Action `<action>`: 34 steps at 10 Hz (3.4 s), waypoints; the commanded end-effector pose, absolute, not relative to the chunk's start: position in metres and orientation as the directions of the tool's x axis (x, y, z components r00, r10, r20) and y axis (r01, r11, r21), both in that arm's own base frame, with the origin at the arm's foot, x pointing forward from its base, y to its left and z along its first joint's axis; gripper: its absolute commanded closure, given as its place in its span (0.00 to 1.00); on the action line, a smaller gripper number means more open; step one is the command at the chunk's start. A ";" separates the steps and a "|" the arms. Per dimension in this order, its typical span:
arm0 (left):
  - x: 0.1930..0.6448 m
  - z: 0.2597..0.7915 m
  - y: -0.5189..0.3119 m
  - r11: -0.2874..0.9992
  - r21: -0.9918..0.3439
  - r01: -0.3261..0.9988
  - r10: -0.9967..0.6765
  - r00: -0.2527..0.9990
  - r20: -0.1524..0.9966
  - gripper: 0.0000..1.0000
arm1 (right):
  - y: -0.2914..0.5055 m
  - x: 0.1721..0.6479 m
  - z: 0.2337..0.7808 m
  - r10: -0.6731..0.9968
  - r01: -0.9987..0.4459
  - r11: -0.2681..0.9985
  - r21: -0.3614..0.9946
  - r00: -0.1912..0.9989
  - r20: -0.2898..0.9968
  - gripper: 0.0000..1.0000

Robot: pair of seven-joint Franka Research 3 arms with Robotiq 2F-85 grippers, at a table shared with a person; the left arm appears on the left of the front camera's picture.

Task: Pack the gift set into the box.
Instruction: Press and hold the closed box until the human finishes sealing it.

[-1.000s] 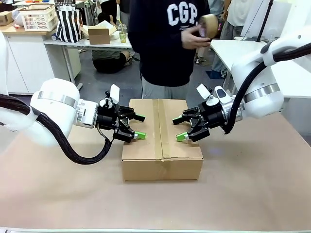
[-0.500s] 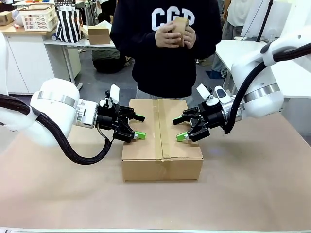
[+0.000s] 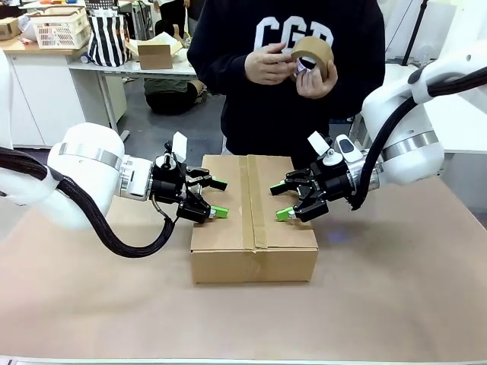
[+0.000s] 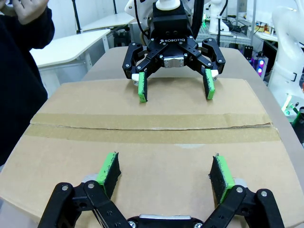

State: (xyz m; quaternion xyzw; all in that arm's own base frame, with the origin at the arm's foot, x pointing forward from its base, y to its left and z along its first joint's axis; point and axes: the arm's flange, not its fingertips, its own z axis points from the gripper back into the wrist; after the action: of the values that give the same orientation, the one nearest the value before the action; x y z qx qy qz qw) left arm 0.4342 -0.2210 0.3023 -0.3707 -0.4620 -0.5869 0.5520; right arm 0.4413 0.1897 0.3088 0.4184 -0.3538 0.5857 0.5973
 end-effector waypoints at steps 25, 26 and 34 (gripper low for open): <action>0.433 0.300 -0.221 0.033 0.132 0.991 -0.304 -0.115 0.946 0.00 | 0.190 0.441 0.307 0.407 -0.995 -0.033 0.090 0.069 0.911 0.00; 0.433 0.300 -0.221 0.033 0.132 0.991 -0.304 -0.115 0.946 0.00 | 0.190 0.441 0.307 0.407 -0.995 -0.033 0.090 0.069 0.911 0.00; 0.433 0.300 -0.221 0.033 0.132 0.991 -0.304 -0.115 0.946 0.00 | 0.190 0.441 0.307 0.407 -0.995 -0.033 0.090 0.069 0.911 0.00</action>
State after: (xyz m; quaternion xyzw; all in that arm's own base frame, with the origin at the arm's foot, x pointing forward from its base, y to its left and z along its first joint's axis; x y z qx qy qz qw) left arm 0.4342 -0.2210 0.3023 -0.3707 -0.4620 -0.5869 0.5520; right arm 0.4413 0.1897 0.3088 0.4184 -0.3538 0.5857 0.5973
